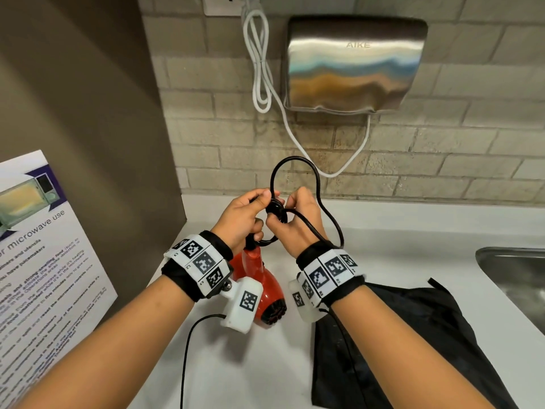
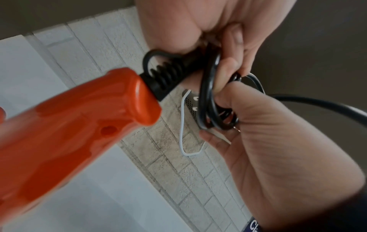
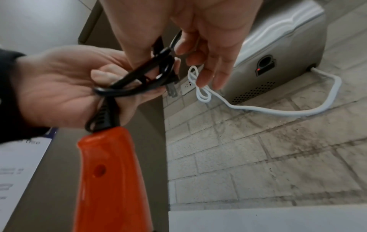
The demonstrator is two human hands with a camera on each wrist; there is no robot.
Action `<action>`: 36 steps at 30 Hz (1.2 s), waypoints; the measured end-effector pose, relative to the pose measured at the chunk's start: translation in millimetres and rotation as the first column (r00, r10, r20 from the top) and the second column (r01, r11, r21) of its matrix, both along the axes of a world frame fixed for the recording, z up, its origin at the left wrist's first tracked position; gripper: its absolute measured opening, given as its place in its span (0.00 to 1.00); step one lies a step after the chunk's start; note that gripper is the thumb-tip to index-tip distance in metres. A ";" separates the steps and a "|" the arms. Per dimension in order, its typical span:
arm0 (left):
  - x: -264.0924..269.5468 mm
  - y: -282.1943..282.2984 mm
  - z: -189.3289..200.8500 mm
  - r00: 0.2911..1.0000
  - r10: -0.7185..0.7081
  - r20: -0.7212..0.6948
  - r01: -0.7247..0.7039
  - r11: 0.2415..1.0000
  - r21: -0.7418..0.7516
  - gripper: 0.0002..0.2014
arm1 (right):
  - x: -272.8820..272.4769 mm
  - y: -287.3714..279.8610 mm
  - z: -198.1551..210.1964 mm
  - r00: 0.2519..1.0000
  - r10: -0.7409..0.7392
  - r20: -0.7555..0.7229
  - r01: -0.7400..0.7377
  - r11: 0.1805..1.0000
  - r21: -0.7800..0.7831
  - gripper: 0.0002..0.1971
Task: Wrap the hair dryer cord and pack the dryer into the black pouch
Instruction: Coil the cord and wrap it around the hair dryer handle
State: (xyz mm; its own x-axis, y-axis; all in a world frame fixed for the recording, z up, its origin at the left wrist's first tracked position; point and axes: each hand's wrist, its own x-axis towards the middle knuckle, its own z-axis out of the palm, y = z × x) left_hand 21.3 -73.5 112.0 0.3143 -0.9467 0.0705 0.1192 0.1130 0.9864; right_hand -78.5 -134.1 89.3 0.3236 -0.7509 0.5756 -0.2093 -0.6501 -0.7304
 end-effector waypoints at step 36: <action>9.1 -3.4 -1.0 0.998 -0.007 0.066 0.010 0.999 -0.040 0.10 | -66.9 -43.5 -78.9 0.784 0.180 -0.594 0.059 0.931 0.361 0.21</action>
State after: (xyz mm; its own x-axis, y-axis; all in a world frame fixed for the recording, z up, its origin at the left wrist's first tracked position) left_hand 30.4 -76.9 111.0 0.2995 -0.9453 0.1294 0.0549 0.1524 0.9868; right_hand -145.3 -177.7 10.4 0.5650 -0.8236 -0.0497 -0.6543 -0.4105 -0.6351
